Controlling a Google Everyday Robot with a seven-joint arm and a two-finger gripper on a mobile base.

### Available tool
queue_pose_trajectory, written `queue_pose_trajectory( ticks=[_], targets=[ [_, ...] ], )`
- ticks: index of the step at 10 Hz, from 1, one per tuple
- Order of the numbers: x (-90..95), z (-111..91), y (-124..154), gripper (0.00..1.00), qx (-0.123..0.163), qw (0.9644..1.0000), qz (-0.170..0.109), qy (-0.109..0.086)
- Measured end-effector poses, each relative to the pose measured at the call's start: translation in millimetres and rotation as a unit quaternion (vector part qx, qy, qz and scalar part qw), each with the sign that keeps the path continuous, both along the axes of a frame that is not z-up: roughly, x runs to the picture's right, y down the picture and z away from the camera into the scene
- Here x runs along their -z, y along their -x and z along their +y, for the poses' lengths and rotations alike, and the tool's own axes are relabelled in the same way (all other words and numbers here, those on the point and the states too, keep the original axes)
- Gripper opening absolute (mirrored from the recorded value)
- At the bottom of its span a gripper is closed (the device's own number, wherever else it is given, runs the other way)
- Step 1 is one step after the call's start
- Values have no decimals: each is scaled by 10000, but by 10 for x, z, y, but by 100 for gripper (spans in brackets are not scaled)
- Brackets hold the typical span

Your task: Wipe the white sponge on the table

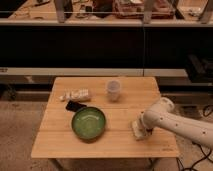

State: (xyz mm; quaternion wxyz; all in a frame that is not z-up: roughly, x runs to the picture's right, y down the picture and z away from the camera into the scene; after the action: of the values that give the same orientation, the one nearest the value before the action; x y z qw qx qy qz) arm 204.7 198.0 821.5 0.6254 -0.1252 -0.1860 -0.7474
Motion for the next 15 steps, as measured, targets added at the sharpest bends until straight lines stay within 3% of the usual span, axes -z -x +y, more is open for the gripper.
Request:
queue_pose_trajectory(
  ticks=[3,5,7,10,12,13,15],
  targets=[
    [-240,-103,376,9,124,9999,8,67],
    [-256,-55,618,9,281,9995,-113,114],
    [-153,81,882,9,452,9981,-377,156],
    [170,477,1190,9,817,9919,-938,259],
    [319,670,1164,9,972,9889,-1079,299],
    [378,752,1024,9,1004,9890,-1039,320],
    [383,729,651,9,957,9921,-759,299]
  ],
)
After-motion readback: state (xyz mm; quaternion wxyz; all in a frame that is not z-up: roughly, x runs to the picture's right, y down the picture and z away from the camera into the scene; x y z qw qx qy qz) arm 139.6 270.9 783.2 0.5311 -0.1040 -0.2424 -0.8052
